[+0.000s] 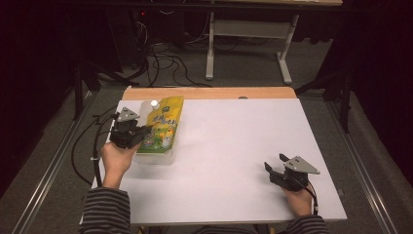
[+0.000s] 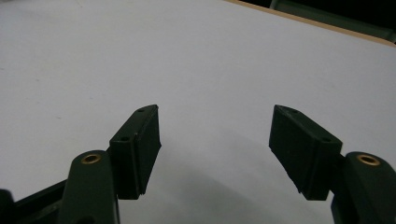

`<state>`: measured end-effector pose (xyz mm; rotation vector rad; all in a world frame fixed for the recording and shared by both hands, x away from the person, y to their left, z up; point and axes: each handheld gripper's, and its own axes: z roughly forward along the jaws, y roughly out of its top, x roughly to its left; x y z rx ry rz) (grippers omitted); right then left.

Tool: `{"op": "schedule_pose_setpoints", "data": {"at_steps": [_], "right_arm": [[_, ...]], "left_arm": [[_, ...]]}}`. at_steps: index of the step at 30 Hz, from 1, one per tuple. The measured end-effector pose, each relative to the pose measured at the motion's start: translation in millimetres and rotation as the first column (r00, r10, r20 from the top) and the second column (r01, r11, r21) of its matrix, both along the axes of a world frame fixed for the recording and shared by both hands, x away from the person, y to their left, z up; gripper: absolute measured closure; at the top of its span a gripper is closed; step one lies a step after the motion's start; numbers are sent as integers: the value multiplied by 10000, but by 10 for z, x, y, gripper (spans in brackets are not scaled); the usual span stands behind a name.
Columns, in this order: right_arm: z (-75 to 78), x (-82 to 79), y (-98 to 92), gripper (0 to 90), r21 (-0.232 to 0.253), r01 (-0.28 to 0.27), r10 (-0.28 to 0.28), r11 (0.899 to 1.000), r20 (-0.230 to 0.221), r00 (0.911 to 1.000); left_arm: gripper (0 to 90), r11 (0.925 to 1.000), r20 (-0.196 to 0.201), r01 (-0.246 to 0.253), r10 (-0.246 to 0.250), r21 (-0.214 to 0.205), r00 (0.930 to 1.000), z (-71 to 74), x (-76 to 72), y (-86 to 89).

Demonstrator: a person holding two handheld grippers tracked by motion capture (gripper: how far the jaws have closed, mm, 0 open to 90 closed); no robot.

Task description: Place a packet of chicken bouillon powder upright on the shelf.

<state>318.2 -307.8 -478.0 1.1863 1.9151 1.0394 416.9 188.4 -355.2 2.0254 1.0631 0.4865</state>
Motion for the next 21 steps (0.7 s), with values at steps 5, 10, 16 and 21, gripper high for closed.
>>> {"op": "schedule_pose_setpoints", "data": {"at_steps": [5, 10, 16, 21], "right_arm": [[0, -1, 1, 343, 6, 9, -9, 10000, -8, 10000], [0, 1, 2, 343, -32, 16, -17, 10000, -27, 10000], [0, 2, 7, 343, -68, 38, -38, 10000, -48, 10000], [-1, 4, 9, 343, -78, 34, -34, 10000, -55, 10000]], "left_arm": [[900, 10000, -105, -44, 43, -67, 9999, -24, -70, 43], [900, 9992, 937, -316, 292, 246, 9952, -64, -153, -41], [900, 9980, 1433, -419, 483, -469, 9885, -177, -136, -60], [900, 9964, 1090, -407, 486, -738, 9928, -214, -177, 63]]}}
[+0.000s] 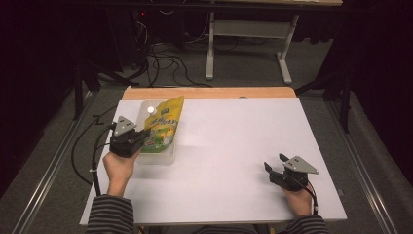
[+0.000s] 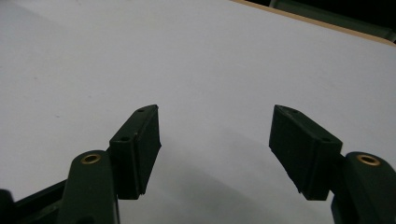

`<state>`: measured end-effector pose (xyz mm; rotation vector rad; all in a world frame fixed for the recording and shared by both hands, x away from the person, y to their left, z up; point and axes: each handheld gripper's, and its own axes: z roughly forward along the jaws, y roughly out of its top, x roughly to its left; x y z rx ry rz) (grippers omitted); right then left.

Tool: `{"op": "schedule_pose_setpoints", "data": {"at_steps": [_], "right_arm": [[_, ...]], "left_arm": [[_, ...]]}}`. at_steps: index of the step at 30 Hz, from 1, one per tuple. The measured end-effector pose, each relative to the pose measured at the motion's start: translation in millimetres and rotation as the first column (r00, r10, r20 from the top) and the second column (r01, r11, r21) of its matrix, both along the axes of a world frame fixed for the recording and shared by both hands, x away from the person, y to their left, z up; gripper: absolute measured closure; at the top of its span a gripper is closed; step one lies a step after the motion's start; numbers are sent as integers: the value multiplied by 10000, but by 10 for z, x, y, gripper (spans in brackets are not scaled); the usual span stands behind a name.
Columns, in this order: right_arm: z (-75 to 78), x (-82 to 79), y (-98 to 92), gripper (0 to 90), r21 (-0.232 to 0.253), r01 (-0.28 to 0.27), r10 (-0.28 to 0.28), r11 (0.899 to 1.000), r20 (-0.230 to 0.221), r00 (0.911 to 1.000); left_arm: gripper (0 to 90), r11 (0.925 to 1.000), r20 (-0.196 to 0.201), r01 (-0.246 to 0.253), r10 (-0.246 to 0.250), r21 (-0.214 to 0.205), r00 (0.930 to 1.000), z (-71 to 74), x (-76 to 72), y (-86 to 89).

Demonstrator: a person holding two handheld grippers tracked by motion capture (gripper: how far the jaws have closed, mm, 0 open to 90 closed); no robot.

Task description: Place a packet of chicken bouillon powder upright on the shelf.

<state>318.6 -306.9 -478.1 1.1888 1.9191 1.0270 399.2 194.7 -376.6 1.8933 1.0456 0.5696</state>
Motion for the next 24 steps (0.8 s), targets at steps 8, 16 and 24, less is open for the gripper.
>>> {"op": "schedule_pose_setpoints", "data": {"at_steps": [8, 16, 24], "right_arm": [[0, 10, -6, 343, 63, 20, -20, 10000, -64, 10000], [4, 28, -46, 342, 391, 180, -172, 9991, -205, 9996], [2, 23, -23, 342, 213, 189, -184, 9996, -231, 9996]], "left_arm": [[894, 9989, -752, 6, 30, 479, 9972, -49, -20, 70], [895, 9993, -1085, -301, 321, 201, 9936, -228, -77, 197], [894, 9998, -727, -196, 199, 39, 9972, -330, -205, 187]]}}
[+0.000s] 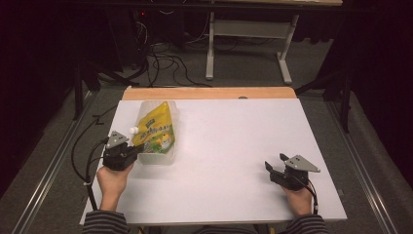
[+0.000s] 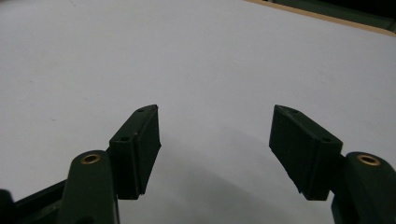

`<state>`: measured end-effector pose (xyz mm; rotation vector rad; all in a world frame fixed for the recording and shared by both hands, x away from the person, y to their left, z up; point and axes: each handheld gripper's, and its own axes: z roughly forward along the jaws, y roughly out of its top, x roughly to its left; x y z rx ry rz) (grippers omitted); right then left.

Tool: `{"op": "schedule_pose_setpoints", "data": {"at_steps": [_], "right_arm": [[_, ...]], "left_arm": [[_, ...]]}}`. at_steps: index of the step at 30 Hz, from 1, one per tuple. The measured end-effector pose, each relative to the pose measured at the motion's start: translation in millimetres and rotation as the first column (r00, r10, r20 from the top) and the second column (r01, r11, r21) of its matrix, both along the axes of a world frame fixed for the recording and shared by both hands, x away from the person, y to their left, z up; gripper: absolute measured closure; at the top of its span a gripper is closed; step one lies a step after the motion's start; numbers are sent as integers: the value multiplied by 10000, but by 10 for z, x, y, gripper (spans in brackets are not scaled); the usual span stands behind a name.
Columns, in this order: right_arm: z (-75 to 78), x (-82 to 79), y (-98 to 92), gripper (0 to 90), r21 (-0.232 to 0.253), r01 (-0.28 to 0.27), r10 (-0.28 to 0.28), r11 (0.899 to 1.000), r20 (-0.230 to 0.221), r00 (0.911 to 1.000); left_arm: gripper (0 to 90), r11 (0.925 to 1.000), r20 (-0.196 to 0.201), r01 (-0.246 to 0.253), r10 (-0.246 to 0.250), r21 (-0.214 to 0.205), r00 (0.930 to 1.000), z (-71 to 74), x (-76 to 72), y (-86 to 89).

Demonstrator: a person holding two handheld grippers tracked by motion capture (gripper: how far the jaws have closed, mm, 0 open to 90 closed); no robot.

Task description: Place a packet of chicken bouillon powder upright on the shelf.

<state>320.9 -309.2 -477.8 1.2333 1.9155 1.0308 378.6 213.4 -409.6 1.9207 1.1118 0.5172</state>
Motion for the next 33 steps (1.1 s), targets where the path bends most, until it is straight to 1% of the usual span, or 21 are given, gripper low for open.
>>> {"op": "schedule_pose_setpoints", "data": {"at_steps": [1, 2, 3, 5, 8, 9, 11, 12, 13, 15, 17, 20, 21, 22, 26, 30, 33], "right_arm": [[0, 1, -1, 342, -35, -20, 20, 10000, 33, 10000], [0, 1, -1, 342, -11, 3, -3, 10000, 14, 10000], [0, 1, -1, 342, -11, 3, -3, 10000, 14, 10000], [0, 6, -7, 341, 27, -1, 1, 10000, 5, 10000], [0, 3, -7, 340, 44, 14, -14, 10000, 26, 10000], [0, 4, -8, 340, 39, 20, -20, 10000, 11, 10000], [0, 6, -8, 340, 48, 13, -13, 10000, 2, 10000], [0, 6, -8, 340, 21, -11, 11, 10000, 29, 10000], [0, 6, -8, 340, 21, -11, 11, 10000, 29, 10000], [1, 0, -7, 339, 63, 12, -12, 10000, 36, 10000], [0, 1, -8, 338, 55, 5, -5, 10000, 43, 10000], [1, -3, -4, 338, 4, -8, 8, 10000, 61, 10000], [0, -3, -3, 338, 8, 5, -5, 10000, 80, 10000], [0, -4, -2, 338, 33, 26, -26, 10000, 67, 10000], [1, -3, -4, 338, 28, 31, -31, 10000, 48, 10000], [0, 1, -6, 338, 42, 15, -15, 10000, 29, 10000], [1, -1, -7, 338, 38, -4, 4, 10000, 63, 10000]], "left_arm": [[892, 10000, 0, 0, 0, 0, 10000, 0, 0, 0], [890, 9998, 34, 51, -52, 193, 10000, 4, -13, -12], [882, 9998, 34, 51, -52, 193, 10000, 4, -13, -12], [865, 10000, -66, 3, -3, 55, 10000, 3, -13, 0], [824, 10000, -43, 18, -18, -14, 10000, 2, -16, -4], [805, 9999, -30, -16, 16, -117, 10000, 3, -10, 2], [776, 9999, -12, -108, 108, -119, 9999, 4, -9, 8], [765, 9996, 102, -254, 256, -142, 9996, 10, -17, 18], [748, 9996, 102, -254, 256, -142, 9996, 10, -17, 18], [705, 9995, 234, -300, 302, -74, 9993, 16, -34, 15], [686, 9994, 285, -344, 347, -96, 9990, 12, -44, 19], [646, 9983, 273, -548, 552, -178, 9981, 0, -52, 31], [639, 9983, 273, -548, 552, -178, 9981, 0, -52, 31], [631, 9977, 269, -618, 625, -270, 9977, -8, -65, 43], [582, 9962, 312, -805, 815, -327, 9962, -8, -110, 61], [552, 9953, 418, -911, 925, -337, 9948, 30, -186, 88], [532, 9936, 503, -995, 1022, -538, 9935, 42, -259, 118]]}}
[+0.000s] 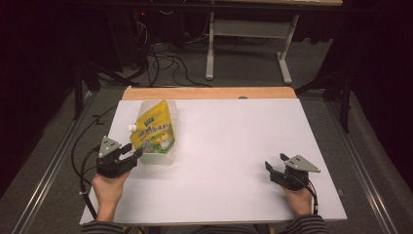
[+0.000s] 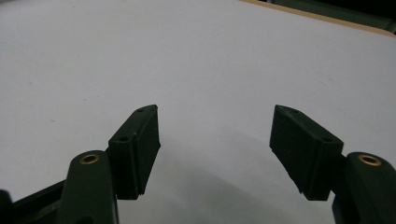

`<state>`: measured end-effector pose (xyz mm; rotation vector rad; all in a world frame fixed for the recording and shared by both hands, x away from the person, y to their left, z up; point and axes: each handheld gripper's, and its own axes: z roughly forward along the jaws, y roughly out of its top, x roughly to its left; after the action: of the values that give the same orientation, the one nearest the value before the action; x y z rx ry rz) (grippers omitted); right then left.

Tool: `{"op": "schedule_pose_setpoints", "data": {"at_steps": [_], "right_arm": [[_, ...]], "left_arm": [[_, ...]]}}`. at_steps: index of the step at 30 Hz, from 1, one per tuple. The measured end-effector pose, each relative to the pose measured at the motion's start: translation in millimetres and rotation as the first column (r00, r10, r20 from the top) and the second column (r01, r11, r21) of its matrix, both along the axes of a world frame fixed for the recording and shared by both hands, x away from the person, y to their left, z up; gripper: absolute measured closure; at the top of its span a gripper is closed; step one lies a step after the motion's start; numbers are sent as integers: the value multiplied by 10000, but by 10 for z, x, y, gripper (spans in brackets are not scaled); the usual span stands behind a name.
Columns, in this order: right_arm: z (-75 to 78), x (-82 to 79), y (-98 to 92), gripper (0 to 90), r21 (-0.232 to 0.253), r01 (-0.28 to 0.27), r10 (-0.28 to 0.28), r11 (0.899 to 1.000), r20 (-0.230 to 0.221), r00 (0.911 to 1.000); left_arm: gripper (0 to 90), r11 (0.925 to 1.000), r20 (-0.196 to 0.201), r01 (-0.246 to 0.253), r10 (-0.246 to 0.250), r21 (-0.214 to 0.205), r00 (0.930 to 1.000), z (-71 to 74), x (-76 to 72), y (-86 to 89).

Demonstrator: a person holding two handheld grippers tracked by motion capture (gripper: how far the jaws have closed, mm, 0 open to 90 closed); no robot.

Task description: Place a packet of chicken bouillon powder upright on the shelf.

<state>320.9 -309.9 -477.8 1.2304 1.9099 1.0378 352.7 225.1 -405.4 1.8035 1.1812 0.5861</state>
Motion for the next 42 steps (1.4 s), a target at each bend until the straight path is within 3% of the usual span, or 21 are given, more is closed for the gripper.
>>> {"op": "schedule_pose_setpoints", "data": {"at_steps": [8, 14, 21, 27, 42], "right_arm": [[1, 3, -6, 337, 44, 22, -21, 10000, -54, 10000], [2, 5, -11, 336, 54, -1, 1, 10000, -73, 10000], [2, 2, -16, 336, 140, -7, 8, 9999, -12, 10000], [2, 2, -11, 336, 87, 11, -11, 10000, -43, 10000], [1, 4, -17, 335, 130, 9, -10, 9999, 24, 10000]], "left_arm": [[493, 10000, -78, -98, 97, -15, 9999, -25, -106, -14], [462, 9997, 165, 236, -235, -78, 9996, -17, -198, -90], [416, 9997, 356, 221, -218, -67, 9991, 2, -270, -146], [382, 9991, 395, 288, -275, -309, 9988, 4, -337, -200], [355, 9961, 297, 707, -692, -532, 9972, 26, -329, -368]]}}
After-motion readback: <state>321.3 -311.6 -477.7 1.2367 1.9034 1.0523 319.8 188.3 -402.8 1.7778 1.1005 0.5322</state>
